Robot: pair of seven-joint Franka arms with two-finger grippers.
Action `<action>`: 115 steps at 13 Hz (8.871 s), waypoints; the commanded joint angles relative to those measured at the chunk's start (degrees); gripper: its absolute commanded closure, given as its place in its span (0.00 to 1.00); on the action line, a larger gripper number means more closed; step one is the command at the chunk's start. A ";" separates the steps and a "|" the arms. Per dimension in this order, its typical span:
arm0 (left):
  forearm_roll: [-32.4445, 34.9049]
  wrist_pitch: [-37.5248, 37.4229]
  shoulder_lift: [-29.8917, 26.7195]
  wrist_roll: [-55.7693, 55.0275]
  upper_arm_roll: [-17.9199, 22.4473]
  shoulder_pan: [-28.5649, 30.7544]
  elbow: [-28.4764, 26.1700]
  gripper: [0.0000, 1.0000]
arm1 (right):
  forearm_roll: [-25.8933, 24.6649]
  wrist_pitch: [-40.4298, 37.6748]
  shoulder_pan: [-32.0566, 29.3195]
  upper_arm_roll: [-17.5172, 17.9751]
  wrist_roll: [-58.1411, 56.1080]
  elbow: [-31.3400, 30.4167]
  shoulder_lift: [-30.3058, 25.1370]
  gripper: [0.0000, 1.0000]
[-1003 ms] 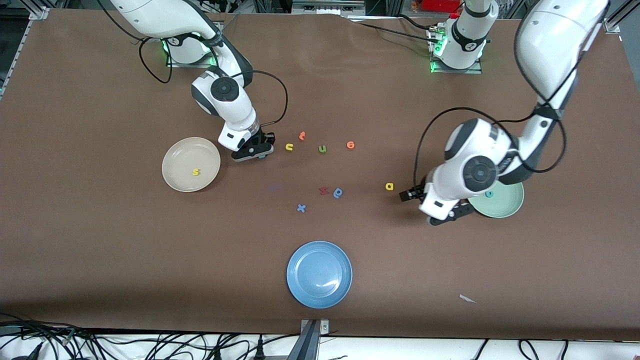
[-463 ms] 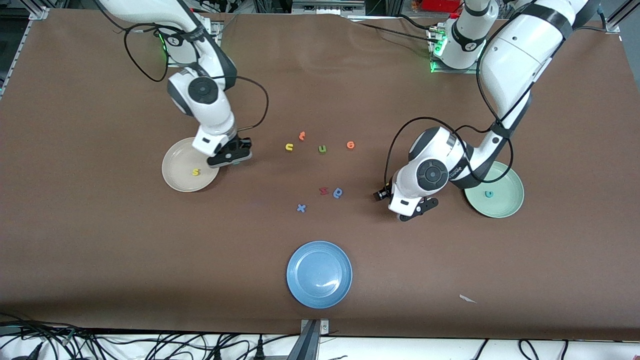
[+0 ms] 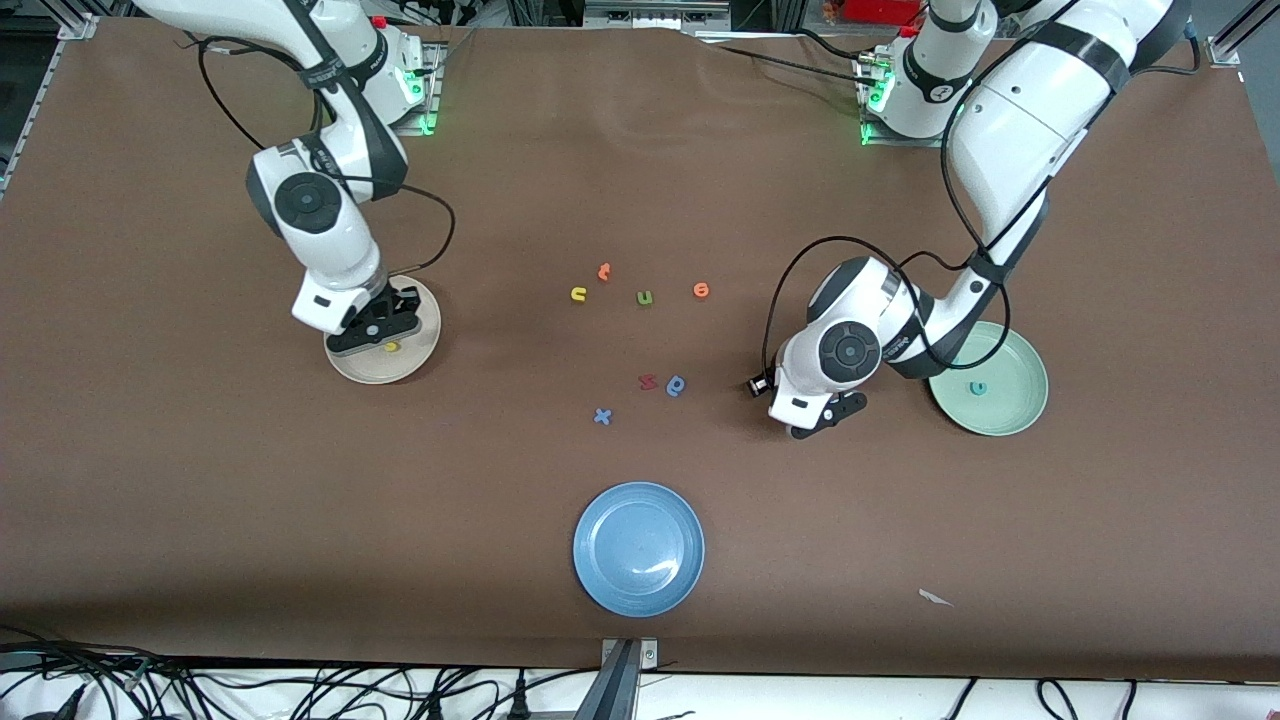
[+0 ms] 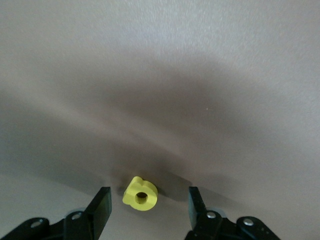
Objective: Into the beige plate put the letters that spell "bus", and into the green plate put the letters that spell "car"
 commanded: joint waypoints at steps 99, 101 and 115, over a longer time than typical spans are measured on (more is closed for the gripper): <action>-14.93 -32.26 -34.41 58.11 27.15 -0.56 9.82 0.00 | 23.81 -55.63 5.10 -14.31 -5.42 47.96 -6.95 0.00; -14.59 -32.26 -34.41 58.64 27.14 -0.73 10.43 0.00 | 23.55 -57.30 5.10 -15.01 -5.68 47.97 -7.12 0.00; -13.44 -32.17 -33.44 59.52 24.95 -1.26 12.55 0.00 | 20.22 -59.15 5.18 -15.99 -5.60 48.49 -7.21 0.00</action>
